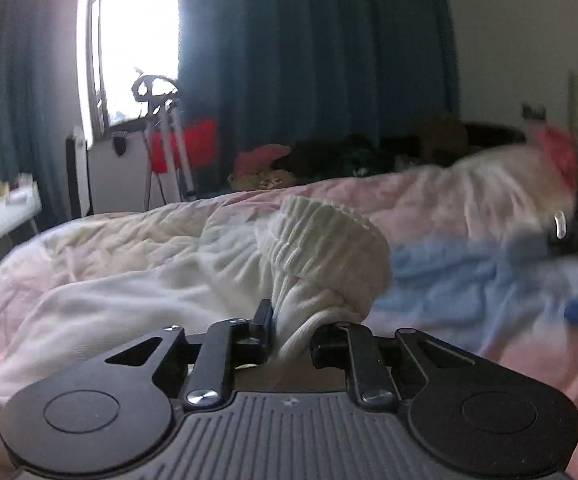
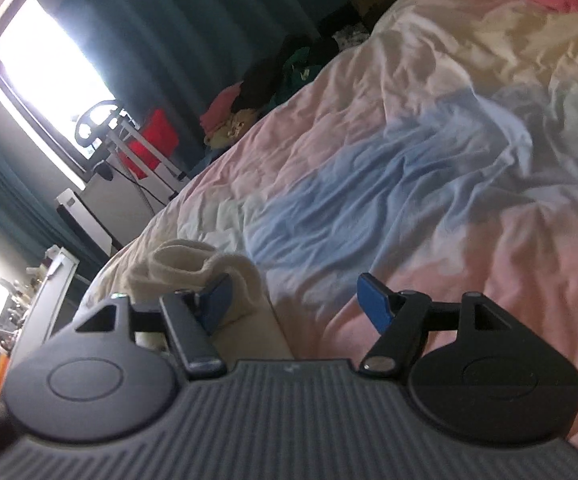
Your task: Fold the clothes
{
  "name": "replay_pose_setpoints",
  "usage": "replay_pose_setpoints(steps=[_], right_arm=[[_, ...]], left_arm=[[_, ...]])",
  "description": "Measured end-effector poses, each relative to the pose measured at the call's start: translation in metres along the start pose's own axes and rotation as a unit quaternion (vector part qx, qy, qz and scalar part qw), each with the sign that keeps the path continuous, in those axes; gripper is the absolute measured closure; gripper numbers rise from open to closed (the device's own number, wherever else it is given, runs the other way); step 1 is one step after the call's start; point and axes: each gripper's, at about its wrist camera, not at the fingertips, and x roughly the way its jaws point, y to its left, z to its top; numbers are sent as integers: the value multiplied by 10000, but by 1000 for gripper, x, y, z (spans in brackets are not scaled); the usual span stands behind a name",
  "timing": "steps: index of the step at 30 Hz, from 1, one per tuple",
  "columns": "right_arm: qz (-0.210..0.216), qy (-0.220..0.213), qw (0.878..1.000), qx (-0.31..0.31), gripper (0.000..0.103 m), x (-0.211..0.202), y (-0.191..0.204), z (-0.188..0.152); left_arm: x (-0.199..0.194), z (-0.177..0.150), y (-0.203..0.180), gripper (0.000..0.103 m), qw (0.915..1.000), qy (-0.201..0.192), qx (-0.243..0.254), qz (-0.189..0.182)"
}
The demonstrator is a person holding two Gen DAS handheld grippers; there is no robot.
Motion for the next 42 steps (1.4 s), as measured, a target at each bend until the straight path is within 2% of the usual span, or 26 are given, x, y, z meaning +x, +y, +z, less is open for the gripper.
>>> replay_pose_setpoints(steps=[2,3,4,6,14,20,23,24,28,33,37,38,39,41,42], right_arm=[[148,122,9998,88,31,3,-2,-1],[304,198,9992,180,31,4,-2,-1],[449,274,9983,260,31,6,-2,-2],[659,421,9964,327,31,11,1,-5],[1066,407,9933,165,31,9,20,-17],[1259,611,9890,479,31,20,23,-29],[1002,577,9916,577,31,23,21,-35],[951,560,9921,600,31,24,21,-36],[1283,790,9870,560,31,36,24,-40],[815,1015,9915,-72,31,71,48,-59],[729,747,9937,-414,33,89,57,-63],[740,621,9941,-500,41,88,60,-62],[762,519,9940,-588,43,87,62,-62],[779,364,9935,-740,57,81,66,-60],[836,310,9932,-744,59,78,67,-59]], left_arm=[[0,-3,2,65,9996,186,226,-29],[1,-7,8,47,9990,325,289,-109],[3,-11,17,23,9981,481,328,-224],[2,-18,33,5,9959,701,391,-420],[-36,-21,97,2,9917,783,545,-864],[-96,-26,116,1,9968,263,686,-316],[-94,-36,122,1,9973,198,701,-104],[-94,-38,124,1,9973,220,698,-8],[-87,-41,136,1,9981,433,397,187],[-77,-43,150,1,9971,702,-30,298],[-72,-45,159,1,9949,883,-318,364],[-71,-45,161,1,9942,928,-390,380],[-70,-46,163,1,9934,973,-462,396],[-67,-46,167,1,9916,1062,-605,429],[-67,-47,167,1,9916,1062,-594,448]])
